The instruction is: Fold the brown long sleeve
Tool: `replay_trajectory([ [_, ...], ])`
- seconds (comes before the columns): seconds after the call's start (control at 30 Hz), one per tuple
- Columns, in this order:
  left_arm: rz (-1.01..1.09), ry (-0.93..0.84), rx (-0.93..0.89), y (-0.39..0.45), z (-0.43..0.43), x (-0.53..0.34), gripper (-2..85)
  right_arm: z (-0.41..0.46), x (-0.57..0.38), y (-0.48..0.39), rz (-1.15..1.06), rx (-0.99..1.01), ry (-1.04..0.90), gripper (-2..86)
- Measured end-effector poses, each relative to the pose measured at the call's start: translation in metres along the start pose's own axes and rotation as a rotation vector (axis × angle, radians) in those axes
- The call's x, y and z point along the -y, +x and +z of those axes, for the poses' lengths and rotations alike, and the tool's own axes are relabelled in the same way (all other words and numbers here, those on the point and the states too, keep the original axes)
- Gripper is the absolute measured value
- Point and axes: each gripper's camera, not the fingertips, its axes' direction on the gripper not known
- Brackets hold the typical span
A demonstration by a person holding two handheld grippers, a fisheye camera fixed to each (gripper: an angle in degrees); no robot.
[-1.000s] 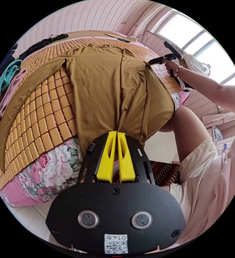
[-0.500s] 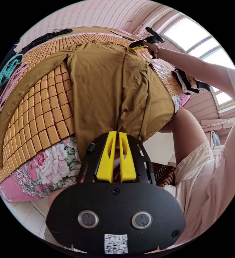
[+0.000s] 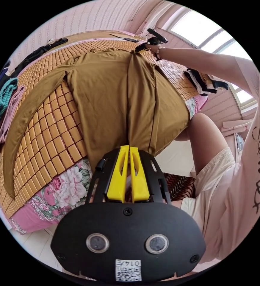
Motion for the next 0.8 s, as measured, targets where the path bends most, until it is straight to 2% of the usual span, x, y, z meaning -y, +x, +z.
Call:
replay_trajectory([
  [0.13, -0.064, -0.020, -0.010, -0.012, 0.015, -0.004, -1.0, -0.006, -0.011, -0.004, -0.040, -0.015, -0.011, 15.0],
  [0.2, -0.075, -0.011, -0.016, -0.015, 0.015, -0.005, -1.0, -0.023, -0.027, -0.003, -0.059, -0.042, 0.034, 16.4],
  [0.3, -0.074, -0.001, -0.015, -0.016, 0.014, -0.008, -1.0, -0.062, -0.080, -0.022, -0.148, -0.067, 0.173, 13.2],
  [0.37, -0.081, 0.009, -0.016, -0.017, 0.013, -0.009, -0.9, -0.075, -0.126, -0.058, -0.307, 0.051, 0.207, 8.7],
  [0.43, -0.075, 0.016, -0.010, -0.017, 0.014, -0.011, -0.8, -0.065, -0.202, -0.129, -0.542, 0.246, 0.124, 4.7],
  [0.57, -0.087, 0.035, -0.016, -0.020, 0.014, -0.015, -0.8, -0.016, -0.320, -0.243, -0.828, 0.417, -0.069, 6.2],
  [0.67, -0.099, 0.048, -0.026, -0.023, 0.014, -0.018, -0.8, 0.019, -0.385, -0.313, -1.035, 0.379, -0.155, 9.1],
  [0.8, -0.096, 0.042, -0.015, -0.022, 0.013, -0.020, -0.7, 0.061, -0.431, -0.357, -1.174, 0.050, -0.144, 4.3],
])
